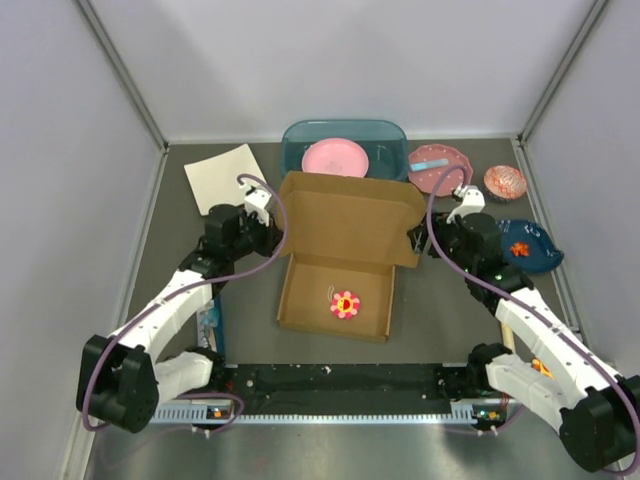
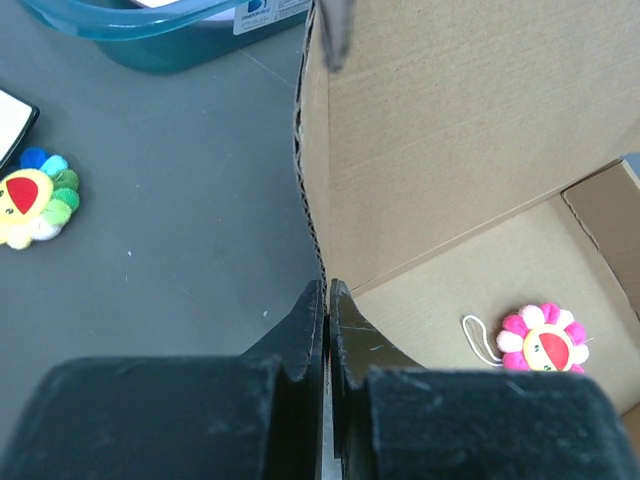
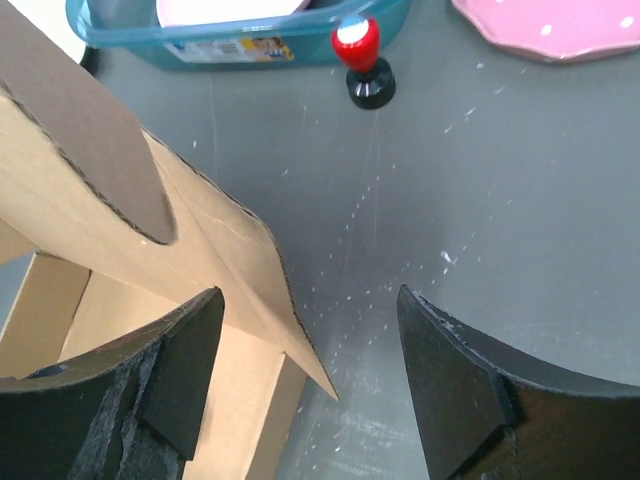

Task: Fold the paper box

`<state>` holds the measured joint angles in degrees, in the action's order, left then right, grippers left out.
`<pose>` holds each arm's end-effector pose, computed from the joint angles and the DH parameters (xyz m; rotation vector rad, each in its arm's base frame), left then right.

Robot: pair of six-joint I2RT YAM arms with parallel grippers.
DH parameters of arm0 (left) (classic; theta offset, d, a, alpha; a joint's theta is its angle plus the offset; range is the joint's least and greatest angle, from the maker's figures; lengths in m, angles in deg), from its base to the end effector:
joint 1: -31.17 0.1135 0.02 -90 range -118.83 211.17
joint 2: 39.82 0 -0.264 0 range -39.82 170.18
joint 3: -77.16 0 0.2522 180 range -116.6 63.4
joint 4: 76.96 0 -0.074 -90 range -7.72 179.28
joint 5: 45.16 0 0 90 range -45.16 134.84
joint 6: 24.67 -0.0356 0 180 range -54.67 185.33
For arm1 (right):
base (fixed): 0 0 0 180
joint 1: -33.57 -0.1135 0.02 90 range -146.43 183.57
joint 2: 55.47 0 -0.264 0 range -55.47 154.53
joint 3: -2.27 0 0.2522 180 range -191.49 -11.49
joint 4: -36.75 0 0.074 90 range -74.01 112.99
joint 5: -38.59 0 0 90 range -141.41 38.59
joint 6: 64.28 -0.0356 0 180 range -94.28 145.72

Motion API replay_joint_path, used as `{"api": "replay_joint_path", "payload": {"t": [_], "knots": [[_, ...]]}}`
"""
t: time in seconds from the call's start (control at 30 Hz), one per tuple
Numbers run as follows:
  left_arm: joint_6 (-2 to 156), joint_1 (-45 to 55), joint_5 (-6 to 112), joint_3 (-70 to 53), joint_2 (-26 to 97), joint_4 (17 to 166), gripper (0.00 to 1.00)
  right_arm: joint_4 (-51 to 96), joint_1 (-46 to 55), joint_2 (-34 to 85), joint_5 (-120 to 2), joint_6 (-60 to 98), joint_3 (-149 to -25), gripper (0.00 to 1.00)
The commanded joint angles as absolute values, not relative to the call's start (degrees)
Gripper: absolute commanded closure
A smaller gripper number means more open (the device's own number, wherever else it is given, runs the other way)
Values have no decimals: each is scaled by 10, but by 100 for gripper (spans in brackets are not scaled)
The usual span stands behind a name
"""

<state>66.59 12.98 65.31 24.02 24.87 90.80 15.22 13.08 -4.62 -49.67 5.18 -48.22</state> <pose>0.2360 -0.0906 0.2584 0.5246 1.9334 -0.5732 0.1945 0.0715 0.2758 0.0212 1.9786 0.4405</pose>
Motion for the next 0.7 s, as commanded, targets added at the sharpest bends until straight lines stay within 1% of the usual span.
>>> {"api": "replay_joint_path", "payload": {"t": [0.0,0.13,0.27,0.4,0.43,0.5,0.57,0.67], "knots": [[695,121,637,260,223,943,100,202,135,-33,-532,31,-476,31],[702,109,635,274,223,953,100,238,132,-15,-553,15,-474,36],[698,103,629,275,223,949,100,240,127,-7,-562,11,-478,47],[703,96,615,272,220,946,100,232,116,-19,-552,1,-474,54],[706,93,612,271,219,945,100,231,106,-27,-540,0,-472,56],[723,81,590,274,213,944,100,202,84,-35,-497,-14,-470,63],[731,74,568,277,206,944,100,190,71,-34,-472,-28,-470,67],[747,53,545,287,191,952,100,182,54,-28,-424,-49,-471,75]]}}
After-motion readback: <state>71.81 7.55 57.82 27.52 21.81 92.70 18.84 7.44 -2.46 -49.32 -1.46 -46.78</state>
